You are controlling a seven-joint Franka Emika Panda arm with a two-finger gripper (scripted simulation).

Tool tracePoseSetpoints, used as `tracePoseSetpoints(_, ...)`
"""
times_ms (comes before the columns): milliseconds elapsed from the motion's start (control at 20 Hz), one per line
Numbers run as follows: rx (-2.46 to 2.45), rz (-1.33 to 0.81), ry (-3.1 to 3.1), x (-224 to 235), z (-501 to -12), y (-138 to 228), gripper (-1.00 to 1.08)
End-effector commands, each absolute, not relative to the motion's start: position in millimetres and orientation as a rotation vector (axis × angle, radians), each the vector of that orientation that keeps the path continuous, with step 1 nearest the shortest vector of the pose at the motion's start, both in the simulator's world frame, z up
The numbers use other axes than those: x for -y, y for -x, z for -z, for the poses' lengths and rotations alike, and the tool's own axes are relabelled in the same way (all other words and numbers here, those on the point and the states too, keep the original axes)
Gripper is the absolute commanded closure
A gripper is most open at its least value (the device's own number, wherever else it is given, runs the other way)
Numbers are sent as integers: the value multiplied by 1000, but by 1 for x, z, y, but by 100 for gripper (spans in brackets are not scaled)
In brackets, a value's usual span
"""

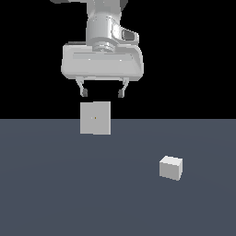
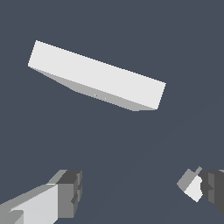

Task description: Plug the charger into the wall socket.

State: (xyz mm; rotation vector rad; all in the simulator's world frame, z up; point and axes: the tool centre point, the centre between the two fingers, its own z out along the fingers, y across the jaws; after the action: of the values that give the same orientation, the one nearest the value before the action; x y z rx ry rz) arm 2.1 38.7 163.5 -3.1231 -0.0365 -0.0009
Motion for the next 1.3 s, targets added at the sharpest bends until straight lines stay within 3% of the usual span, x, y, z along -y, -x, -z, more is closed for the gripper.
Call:
tracePoseSetpoints(0, 36, 1, 3123, -39, -163, -2, -92)
tracePoseSetpoints(550, -101, 43, 3132, -17, -150, 6, -92)
tracePoseSetpoints(1250, -624, 202, 3105, 56, -99, 50, -92)
